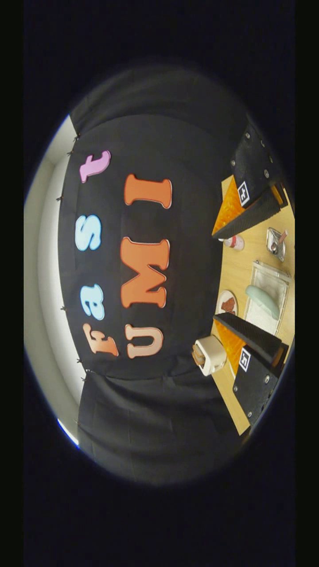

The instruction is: Take the plate from the dish rack, then take the spoon from the basket and place it into the plate.

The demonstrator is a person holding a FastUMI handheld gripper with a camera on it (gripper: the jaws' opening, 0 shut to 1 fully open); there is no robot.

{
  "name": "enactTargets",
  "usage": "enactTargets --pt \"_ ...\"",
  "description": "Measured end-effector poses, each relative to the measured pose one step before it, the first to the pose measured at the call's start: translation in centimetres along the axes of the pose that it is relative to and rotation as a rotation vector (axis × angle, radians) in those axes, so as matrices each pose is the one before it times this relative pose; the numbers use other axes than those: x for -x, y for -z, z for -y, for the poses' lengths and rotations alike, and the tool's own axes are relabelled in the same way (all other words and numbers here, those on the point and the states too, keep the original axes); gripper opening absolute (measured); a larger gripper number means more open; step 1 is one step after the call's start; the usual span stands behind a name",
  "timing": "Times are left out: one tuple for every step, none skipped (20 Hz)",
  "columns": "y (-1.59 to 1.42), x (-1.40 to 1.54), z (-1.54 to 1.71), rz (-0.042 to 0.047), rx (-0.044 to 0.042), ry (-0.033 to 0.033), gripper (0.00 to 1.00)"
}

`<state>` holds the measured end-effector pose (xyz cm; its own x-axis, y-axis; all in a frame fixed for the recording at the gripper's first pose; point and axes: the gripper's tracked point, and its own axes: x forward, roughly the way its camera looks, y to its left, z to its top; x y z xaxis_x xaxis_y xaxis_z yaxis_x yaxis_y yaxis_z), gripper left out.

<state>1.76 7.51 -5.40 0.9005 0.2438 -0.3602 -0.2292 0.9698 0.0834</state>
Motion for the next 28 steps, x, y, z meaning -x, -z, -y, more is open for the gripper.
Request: enactTargets --pt "0.66 -0.784 -0.31 -0.03658 -0.00817 -0.00852 0.99" --pt "0.543 -0.687 -0.216 -0.04101 -0.00902 -0.00668 0.99" --pt "0.739 -0.69 -0.238 -0.04149 -0.00984 -0.00922 0.99" --pt "0.751 -0.645 -0.207 -0.0438 -0.0087 -0.00876 1.0" --pt "0.632 -0.773 -0.112 -0.04628 -0.00875 -0.00256 1.0" --pt "0.819 -0.642 -0.159 -0.04912 -0.00643 -0.0035 0.99" --pt "0.611 -0.543 -0.115 -0.03777 -0.00473 -0.00389 1.0" --pt "0.501 -0.634 -0.215 -0.03381 0.00052 -0.00916 1.0" --pt "0.732 -0.578 0.03 -0.0351 0.00452 -0.00027 0.99" --pt "0.852 -0.585 -0.076 -0.04003 0.01176 0.00165 0.99" --pt "0.797 -0.773 -0.258 -0.04099 0.01562 -0.0028 0.99" --pt "0.63 -0.834 -0.37 -0.04058 0.01081 -0.00497 0.98" --pt "0.693 -0.748 -0.459 -0.03647 -0.00117 -0.0084 0.98" --pt "0.699 -0.729 -0.563 -0.03475 0.00343 -0.01 0.97" --pt "0.644 -0.641 -0.47 -0.02722 0.01222 -0.00556 0.97" --pt "0.472 -0.685 -0.373 -0.0259 0.01361 -0.00482 0.97" --pt "0.224 -0.508 -0.187 -0.02024 0.00411 0.0039 0.97" --pt "0.136 -0.343 0.068 -0.01618 -0.00268 0.00999 0.95" --pt "0.363 -0.563 0.029 -0.01576 -0.00301 0.01376 0.93" --pt "0.574 -0.817 -0.058 -0.01976 0.00015 0.01198 0.92" --pt "0.48 -0.727 -0.019 -0.01927 0.00276 0.01045 0.91" --pt "0.426 -0.594 0.192 -0.02072 0.00252 0.0116 0.9" --pt "0.308 -0.564 0.192 -0.02069 0.00249 0.01088 0.89" --pt "0.386 -0.598 0.075 -0.02055 0.00013 0.0136 0.88" --pt "0.484 -0.596 0.187 -0.02247 -0.00017 0.01255 0.87" --pt "0.397 -0.526 0.083 -0.02693 -0.00309 0.0098 0.85" --pt "0.439 -0.447 -0.119 -0.02595 -0.00378 0.00407 0.82" --pt "0.302 -0.445 -0.186 -0.01927 -0.00294 0.00745 0.8"
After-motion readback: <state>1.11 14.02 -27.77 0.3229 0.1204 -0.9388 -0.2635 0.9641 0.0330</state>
